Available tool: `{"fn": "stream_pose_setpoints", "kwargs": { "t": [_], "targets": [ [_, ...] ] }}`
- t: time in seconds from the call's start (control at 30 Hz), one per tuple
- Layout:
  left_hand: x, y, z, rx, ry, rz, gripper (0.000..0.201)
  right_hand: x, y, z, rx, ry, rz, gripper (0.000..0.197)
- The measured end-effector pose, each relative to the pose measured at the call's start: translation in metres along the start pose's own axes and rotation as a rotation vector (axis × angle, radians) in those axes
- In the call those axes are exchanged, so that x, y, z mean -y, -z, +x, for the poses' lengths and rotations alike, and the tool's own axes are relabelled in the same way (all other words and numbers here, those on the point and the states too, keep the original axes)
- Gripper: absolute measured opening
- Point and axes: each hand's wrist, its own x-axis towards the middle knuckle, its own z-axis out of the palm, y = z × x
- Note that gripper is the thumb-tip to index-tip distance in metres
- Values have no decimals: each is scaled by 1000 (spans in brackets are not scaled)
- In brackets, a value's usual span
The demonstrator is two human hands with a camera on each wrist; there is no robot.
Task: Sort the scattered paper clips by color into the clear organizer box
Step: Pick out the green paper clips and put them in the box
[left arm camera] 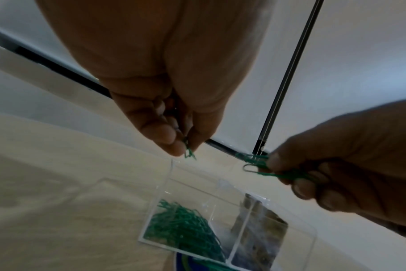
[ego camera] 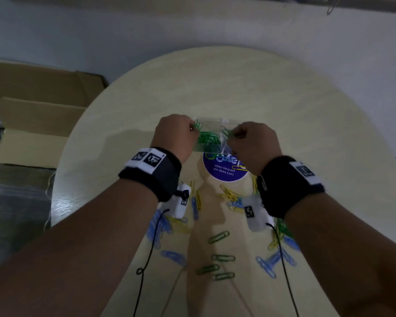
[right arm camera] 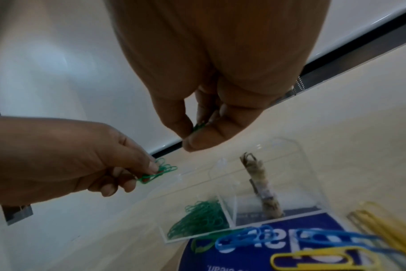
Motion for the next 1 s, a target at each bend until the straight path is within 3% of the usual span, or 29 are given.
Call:
{"fn": "stream_pose_setpoints", "kwargs": {
  "t": [0.17,0.3,0.43,0.63,0.83,1.0],
  "targets": [
    [6,-4,2,-21,48,-136,34,2,-16,7,5,13,-37,29],
    [13,8,-36,-97,-68,-99,24,-16,0,-37,34,33,57,24],
    [25,-3,-118,113,-266,-40,18,-62,7,-112,153,128,-108,20],
    [20,-48,-235,331,-488,69,27,-130,4,-217,124,231,-376,23],
    [22,-62,-266,289,-382,150,29,-135,-8,-252,315,217,-583,64],
    [15,-62,-258,212,-338,69,28,-138,-3,-242,313,394,-493,54]
  ]
}}
